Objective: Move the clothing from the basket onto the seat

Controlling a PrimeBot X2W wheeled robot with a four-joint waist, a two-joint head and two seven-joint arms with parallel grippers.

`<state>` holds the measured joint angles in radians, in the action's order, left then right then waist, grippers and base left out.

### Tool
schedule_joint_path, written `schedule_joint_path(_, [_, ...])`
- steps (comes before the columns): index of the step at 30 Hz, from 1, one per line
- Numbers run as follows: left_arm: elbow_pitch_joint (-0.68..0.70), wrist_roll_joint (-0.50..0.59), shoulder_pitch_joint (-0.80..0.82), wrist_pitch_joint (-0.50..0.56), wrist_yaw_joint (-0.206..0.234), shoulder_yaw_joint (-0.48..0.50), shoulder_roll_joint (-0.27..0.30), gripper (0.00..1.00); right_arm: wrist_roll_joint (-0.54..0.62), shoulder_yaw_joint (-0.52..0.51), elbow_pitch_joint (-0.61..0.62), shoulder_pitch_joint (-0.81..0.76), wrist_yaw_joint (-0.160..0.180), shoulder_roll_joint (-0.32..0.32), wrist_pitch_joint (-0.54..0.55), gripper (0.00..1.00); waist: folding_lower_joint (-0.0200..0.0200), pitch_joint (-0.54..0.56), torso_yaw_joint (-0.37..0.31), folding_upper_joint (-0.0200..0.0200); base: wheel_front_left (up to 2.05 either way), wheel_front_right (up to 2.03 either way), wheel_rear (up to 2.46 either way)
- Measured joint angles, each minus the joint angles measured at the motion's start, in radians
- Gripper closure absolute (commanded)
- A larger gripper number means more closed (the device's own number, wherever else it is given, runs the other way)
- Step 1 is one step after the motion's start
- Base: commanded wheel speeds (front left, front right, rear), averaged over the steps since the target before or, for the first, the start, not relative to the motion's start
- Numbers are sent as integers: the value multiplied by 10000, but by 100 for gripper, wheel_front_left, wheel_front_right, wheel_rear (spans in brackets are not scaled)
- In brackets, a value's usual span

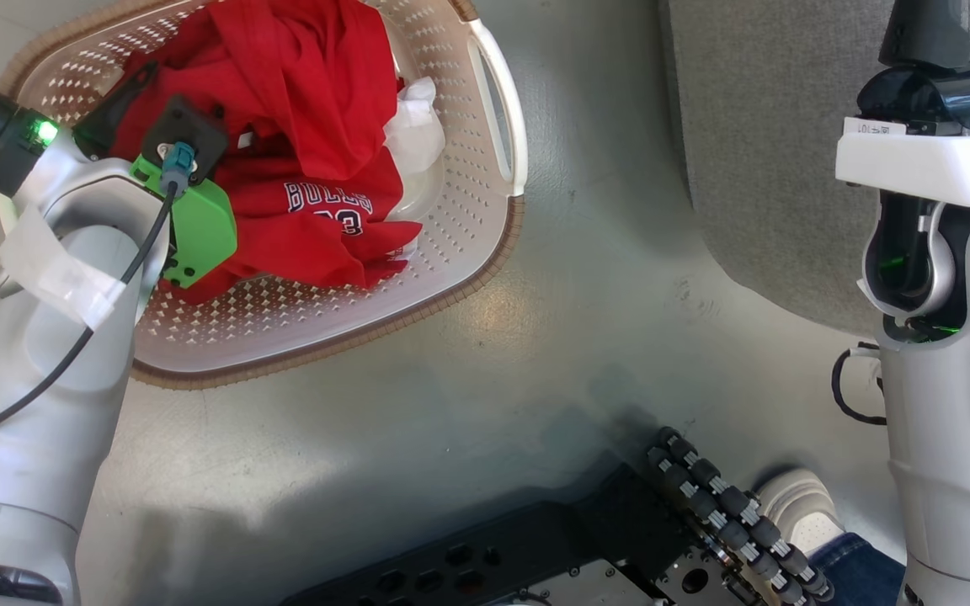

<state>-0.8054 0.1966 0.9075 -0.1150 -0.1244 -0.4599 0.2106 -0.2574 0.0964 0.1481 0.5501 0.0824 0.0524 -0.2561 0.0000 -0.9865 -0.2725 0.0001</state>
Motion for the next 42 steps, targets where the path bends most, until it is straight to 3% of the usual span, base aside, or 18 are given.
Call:
schedule_joint_path(2, [-109,8,103,0,0,-59,-2,0,-12,21,0,0,2,-4,0,0,0,-14,-26,0,0,0,0])
schedule_joint_path(5, [-268,19,284,13,-2,-224,-38,56,-77,33,0,0,6,-6,0,0,0,-31,-60,0,0,0,0])
schedule_joint_path(6, [-291,19,314,12,-2,-261,-48,87,-81,35,0,0,33,-8,0,0,0,-33,-69,0,0,0,0])
schedule_joint_path(7, [-314,19,345,12,-2,-290,-56,87,-81,38,0,0,92,-8,0,0,0,-34,-76,0,0,0,0])
schedule_joint_path(8, [-345,19,372,10,-4,-314,-65,100,-81,38,0,0,92,-8,0,0,0,-34,-81,0,0,0,0])
schedule_joint_path(22, [-696,-182,421,-763,-50,-1256,-742,100,48,-199,-188,0,165,-29,0,0,0,289,139,0,0,0,0])
schedule_joint_path(33, [-679,-1032,237,-1233,-52,-1292,-1122,100,516,-506,-594,-16,150,-27,0,0,0,1028,605,0,0,0,0])
schedule_joint_path(42, [-261,-1680,-10,-1342,-67,-1452,-1409,100,915,-669,-1135,-241,-123,-27,0,0,0,1987,1095,0,0,0,0])
